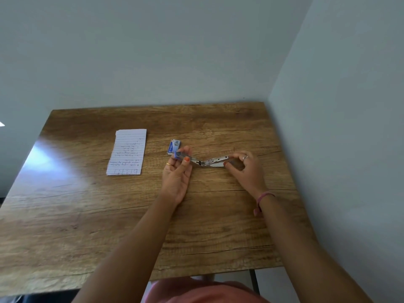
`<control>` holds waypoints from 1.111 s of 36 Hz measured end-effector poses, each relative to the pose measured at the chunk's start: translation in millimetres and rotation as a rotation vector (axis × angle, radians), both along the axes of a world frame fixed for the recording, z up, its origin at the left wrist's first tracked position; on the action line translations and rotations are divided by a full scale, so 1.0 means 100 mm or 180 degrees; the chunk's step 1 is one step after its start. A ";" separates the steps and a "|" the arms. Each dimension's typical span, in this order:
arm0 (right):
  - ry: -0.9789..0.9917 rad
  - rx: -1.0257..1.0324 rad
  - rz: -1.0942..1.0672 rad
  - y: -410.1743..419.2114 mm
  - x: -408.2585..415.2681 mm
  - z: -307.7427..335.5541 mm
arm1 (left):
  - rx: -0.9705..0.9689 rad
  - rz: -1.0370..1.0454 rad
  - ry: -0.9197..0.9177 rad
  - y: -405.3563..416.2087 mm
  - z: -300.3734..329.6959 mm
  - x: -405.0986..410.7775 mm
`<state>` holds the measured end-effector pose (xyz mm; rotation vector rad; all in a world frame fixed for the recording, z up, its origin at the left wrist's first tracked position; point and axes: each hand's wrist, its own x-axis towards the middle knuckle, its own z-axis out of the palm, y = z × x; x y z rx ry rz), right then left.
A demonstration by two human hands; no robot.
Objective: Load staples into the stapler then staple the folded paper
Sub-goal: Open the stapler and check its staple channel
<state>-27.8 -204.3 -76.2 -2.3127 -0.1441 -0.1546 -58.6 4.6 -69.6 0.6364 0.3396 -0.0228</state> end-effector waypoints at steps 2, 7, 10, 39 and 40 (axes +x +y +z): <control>-0.0045 0.0038 -0.0012 0.01 0.00 0.00 | 0.0054 -0.0016 -0.0038 -0.01 0.02 -0.03; -0.0138 -0.0007 -0.0027 0.02 -0.02 0.00 | 0.0171 0.0027 -0.0075 -0.04 0.04 -0.10; -0.0141 -0.0037 -0.0057 0.02 -0.03 -0.01 | 0.0289 0.0101 -0.0060 -0.05 0.04 -0.12; 0.0018 0.0030 -0.0272 0.07 -0.06 0.02 | 0.1926 -0.0219 0.0016 -0.09 0.05 -0.28; 0.0013 0.0081 -0.0296 0.07 -0.06 0.03 | 0.1934 -0.0291 -0.0004 -0.08 0.05 -0.29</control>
